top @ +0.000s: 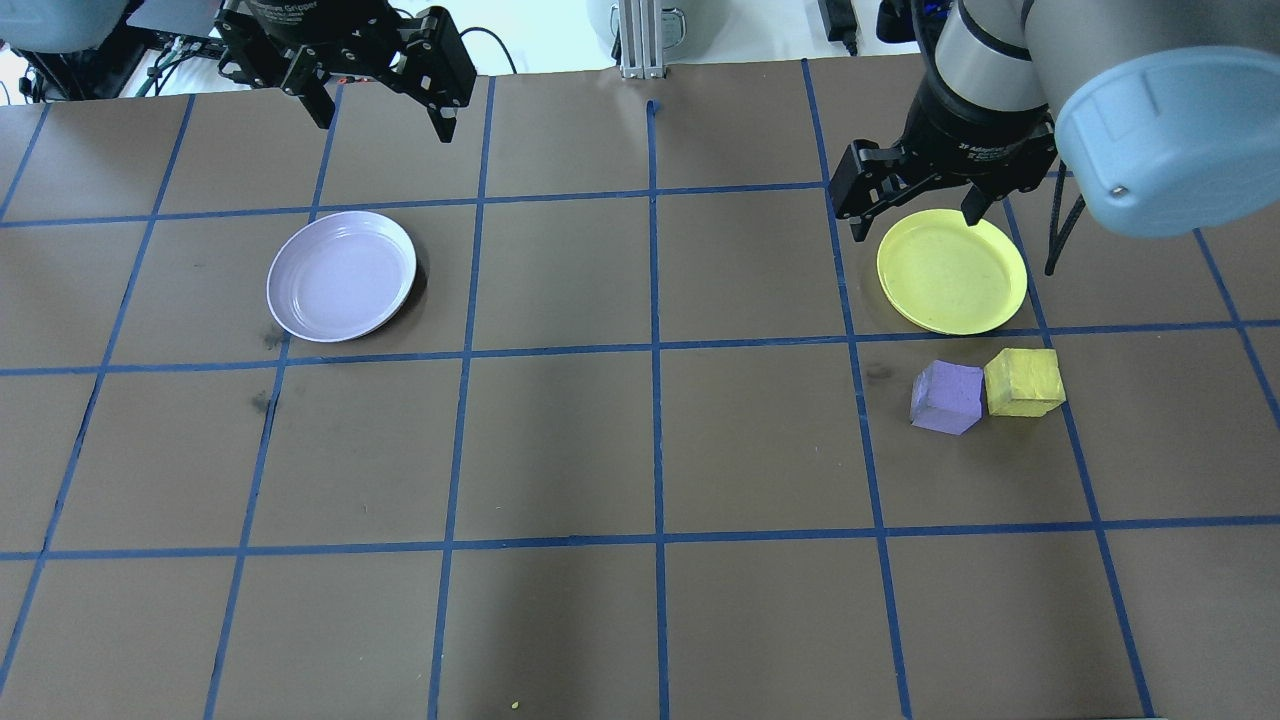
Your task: Sort blocks by color into plates
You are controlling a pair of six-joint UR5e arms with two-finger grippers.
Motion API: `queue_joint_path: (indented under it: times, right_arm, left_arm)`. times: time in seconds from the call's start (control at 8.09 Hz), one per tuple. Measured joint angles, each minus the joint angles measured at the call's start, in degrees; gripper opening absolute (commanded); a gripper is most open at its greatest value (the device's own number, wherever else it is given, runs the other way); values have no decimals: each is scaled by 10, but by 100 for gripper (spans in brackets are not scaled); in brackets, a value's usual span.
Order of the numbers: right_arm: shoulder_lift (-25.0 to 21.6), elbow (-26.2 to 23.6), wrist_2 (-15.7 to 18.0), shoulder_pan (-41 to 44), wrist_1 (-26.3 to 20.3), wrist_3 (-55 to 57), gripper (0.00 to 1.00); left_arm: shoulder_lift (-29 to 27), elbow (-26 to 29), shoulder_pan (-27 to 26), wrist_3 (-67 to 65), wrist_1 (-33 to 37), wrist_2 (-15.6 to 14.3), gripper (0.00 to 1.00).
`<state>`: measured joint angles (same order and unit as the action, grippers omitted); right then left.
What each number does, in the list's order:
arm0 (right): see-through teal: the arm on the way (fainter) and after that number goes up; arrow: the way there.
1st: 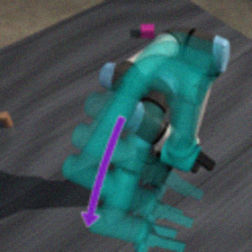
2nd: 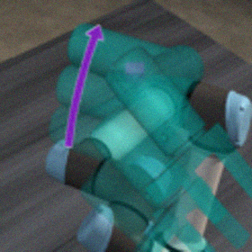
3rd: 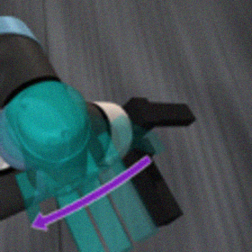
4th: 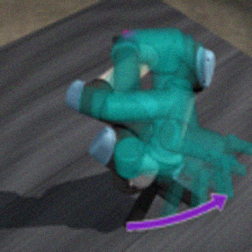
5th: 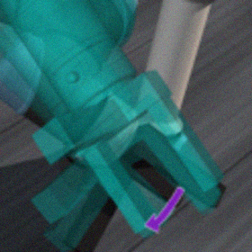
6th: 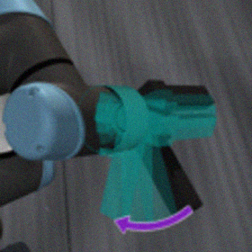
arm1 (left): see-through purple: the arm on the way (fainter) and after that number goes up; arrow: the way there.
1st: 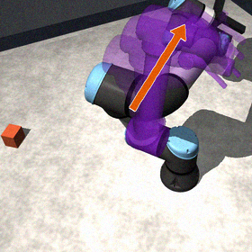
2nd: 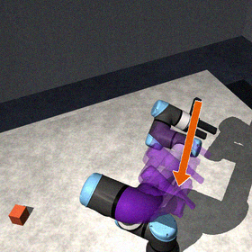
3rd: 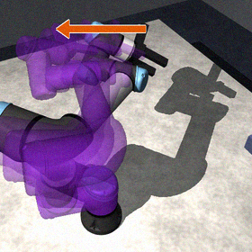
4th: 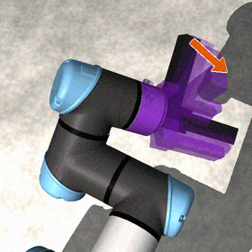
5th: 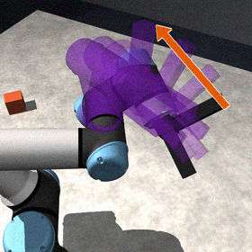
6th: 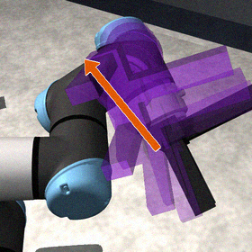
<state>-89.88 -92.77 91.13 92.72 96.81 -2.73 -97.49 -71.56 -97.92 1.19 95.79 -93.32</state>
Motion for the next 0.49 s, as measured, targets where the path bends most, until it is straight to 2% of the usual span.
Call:
queue_joint_path:
  times: [0.49]
  right_arm:
    - [7,-7,3,-3,2,-3,100]
  left_arm:
    - [0,-1,0,-1,0,-5,100]
